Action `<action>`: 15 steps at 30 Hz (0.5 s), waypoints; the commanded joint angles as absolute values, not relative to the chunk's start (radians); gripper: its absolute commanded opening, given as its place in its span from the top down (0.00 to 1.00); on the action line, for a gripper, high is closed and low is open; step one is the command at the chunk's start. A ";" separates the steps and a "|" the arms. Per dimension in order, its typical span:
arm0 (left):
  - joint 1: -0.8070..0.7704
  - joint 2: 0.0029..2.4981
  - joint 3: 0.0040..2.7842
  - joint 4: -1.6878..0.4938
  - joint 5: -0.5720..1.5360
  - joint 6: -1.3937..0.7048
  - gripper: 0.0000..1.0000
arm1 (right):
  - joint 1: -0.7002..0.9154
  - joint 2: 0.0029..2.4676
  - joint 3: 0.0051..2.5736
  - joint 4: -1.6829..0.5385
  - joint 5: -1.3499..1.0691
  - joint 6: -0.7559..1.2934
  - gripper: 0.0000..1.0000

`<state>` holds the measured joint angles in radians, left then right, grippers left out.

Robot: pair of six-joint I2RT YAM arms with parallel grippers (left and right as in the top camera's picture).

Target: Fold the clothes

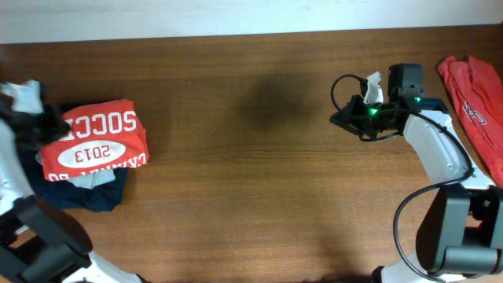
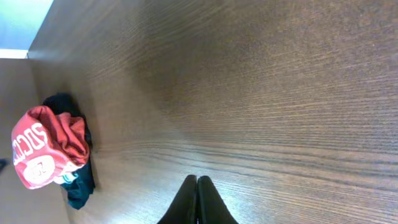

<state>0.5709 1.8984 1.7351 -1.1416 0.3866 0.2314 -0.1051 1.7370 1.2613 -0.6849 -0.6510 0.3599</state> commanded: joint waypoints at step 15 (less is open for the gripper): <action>0.499 1.834 1.887 -1.105 0.280 0.128 0.81 | -0.114 1.633 1.313 -0.768 -0.551 0.241 0.96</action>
<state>0.5350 1.9038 1.7103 -1.0328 0.2157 0.0875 -0.1051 1.7195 1.2659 -0.7589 -0.6205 0.2863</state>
